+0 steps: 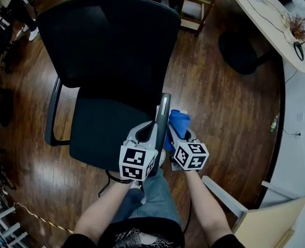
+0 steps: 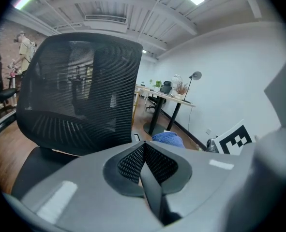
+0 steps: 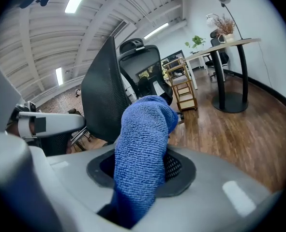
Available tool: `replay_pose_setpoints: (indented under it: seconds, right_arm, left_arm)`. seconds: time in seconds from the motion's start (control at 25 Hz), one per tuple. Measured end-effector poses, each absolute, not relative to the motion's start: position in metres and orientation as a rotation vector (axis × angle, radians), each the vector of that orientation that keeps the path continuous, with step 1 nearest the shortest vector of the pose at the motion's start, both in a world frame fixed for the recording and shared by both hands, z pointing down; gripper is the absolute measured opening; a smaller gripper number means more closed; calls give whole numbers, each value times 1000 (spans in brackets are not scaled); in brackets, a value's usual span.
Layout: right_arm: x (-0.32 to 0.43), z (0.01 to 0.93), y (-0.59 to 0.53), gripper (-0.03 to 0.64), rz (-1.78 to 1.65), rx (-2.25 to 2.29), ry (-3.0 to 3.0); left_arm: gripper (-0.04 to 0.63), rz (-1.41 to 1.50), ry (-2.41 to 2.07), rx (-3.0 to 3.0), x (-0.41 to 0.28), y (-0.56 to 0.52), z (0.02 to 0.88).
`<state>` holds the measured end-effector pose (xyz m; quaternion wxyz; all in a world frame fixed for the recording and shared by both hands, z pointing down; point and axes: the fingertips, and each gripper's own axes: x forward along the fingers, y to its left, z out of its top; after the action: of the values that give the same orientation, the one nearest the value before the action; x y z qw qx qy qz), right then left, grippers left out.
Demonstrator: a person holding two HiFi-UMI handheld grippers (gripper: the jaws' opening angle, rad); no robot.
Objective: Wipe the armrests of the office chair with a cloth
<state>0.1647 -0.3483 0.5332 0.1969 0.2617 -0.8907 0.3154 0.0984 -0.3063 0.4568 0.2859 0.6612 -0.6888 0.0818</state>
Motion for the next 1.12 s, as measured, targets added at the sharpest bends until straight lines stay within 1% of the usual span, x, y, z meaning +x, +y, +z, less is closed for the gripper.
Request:
replay_pose_setpoints:
  seconds: [0.48,0.88,1.12]
  right_arm:
    - [129,531,-419,138,775,588,-2512]
    - [98,525,-449,138,348,228,-2516]
    - [91,519,-451,138,326,192,-2516]
  left_arm:
    - [5,198,-1907,1670,71,-339,463]
    - [5,197,-1950,1584,54,-338,474]
    - [5,188,-1955,1569,49,-339,472]
